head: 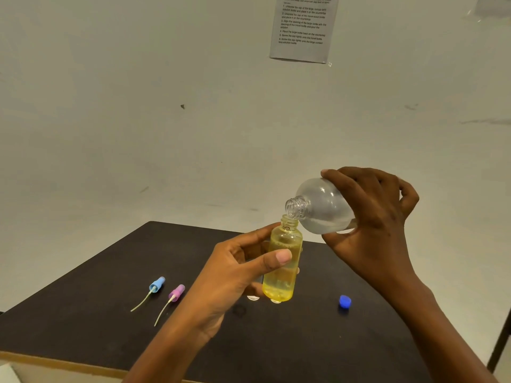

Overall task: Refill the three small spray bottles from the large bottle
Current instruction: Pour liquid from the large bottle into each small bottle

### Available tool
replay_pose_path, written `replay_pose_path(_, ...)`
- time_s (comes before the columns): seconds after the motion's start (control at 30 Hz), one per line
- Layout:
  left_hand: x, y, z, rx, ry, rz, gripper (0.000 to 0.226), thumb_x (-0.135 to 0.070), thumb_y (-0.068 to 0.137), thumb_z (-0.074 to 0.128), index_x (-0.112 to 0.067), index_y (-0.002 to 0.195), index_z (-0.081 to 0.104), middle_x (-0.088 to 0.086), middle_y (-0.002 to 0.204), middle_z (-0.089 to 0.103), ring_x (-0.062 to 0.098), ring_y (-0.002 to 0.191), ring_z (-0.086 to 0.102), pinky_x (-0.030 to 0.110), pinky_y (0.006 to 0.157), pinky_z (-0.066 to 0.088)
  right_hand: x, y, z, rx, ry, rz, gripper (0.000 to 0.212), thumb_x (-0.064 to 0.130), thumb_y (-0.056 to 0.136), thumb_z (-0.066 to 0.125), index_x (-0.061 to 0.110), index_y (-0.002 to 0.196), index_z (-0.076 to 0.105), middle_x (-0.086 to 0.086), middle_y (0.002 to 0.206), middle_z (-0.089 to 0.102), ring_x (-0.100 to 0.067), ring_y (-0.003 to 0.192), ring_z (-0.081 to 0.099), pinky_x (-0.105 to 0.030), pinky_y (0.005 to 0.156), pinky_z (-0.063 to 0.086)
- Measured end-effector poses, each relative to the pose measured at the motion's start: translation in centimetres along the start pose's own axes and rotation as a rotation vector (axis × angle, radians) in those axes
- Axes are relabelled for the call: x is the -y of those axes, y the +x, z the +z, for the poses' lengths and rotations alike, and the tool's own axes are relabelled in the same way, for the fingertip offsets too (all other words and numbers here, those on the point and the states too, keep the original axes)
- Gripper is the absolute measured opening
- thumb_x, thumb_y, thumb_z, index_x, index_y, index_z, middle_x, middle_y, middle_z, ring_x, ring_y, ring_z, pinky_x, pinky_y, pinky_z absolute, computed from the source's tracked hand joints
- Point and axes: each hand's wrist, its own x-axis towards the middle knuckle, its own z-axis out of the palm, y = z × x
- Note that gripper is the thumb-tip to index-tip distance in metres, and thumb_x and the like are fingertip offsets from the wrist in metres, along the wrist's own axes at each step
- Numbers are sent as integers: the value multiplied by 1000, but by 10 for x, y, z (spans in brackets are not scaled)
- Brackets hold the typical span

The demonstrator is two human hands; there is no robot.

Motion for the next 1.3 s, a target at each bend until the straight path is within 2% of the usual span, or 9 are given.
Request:
replay_pose_path(0.1,-1,0,0,0,0,1,49,-29,62,71,-30,111,65,1,104,73,22,92,72,34,65,60,-1,1,-1,5,-11,-6,69,19,56,70,30,119,44,-1,112,58,-22,113,43,-43,94,22)
replay_pose_path(0.3,0,-1,-1,-9,21,-9,53,-33,60,72,-31,112,64,0,106,73,21,96,71,39,73,59,-1,1,-2,13,-29,-18,74,13,53,73,30,119,45,-1,113,57,-23,114,42,-45,95,22)
replay_pose_path(0.5,0,-1,-2,-25,26,-12,52,-33,59,72,-32,111,65,0,105,73,22,96,70,48,80,57,-1,3,-3,26,-33,-30,75,15,52,75,29,120,44,-3,115,57,-23,115,41,-40,96,19)
replay_pose_path(0.83,0,-1,-1,-16,22,-16,52,-30,62,71,-30,113,64,0,105,73,22,95,71,35,67,59,-1,3,-4,31,-37,-32,79,14,51,80,29,120,44,-4,114,58,-24,115,42,-40,96,19)
replay_pose_path(1.07,0,-1,-2,-18,30,-15,51,-30,62,71,-30,113,64,0,105,73,22,94,71,45,76,58,-1,3,-4,41,-33,-28,78,14,52,79,29,120,44,-3,115,57,-23,115,41,-41,96,19)
replay_pose_path(1.3,1,0,-2,-18,36,-19,53,-33,60,72,-32,112,64,0,107,73,21,97,70,43,75,58,-1,3,-4,43,-45,-21,84,8,48,81,30,120,44,-2,115,57,-22,116,40,-44,96,20)
